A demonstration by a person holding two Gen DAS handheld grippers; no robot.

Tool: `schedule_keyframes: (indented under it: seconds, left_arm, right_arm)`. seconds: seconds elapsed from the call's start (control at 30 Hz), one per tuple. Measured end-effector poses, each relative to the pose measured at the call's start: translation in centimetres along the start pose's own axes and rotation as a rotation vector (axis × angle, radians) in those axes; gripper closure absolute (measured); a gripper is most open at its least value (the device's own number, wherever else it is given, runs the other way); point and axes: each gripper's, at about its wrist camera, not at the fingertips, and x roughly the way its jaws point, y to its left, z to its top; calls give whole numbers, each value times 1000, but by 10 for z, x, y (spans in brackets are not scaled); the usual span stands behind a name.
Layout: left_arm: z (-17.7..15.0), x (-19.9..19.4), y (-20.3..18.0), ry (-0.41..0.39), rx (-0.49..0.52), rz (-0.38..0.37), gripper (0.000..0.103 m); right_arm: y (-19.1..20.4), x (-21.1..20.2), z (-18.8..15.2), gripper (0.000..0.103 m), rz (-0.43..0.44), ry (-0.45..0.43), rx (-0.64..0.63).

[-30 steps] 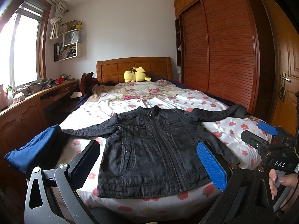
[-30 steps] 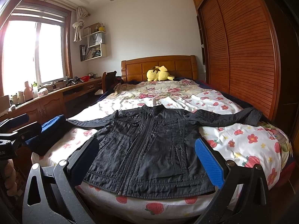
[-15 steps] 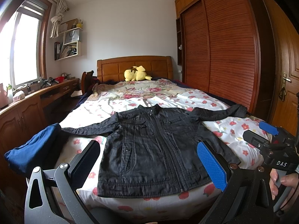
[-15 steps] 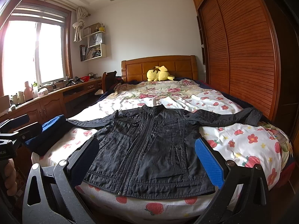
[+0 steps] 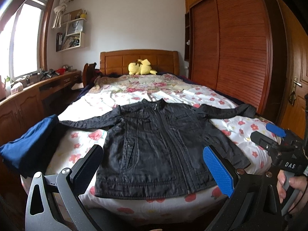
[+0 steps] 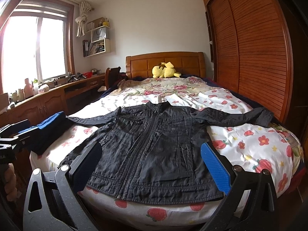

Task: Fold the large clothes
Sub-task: 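Move the open left gripper to the cuff of the jacket sleeve nearest it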

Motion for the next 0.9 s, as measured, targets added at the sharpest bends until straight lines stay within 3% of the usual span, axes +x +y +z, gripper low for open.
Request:
schedule_keyframes:
  seconds: [0.47,0.9]
  left_arm:
    - [1,53,18,97,-39,30,0]
    - [5,112,37,91,-21,132,0]
  right_arm:
    - [5,65,12,0,59,25,-60]
    - [15,174,18,0,164,67,-112]
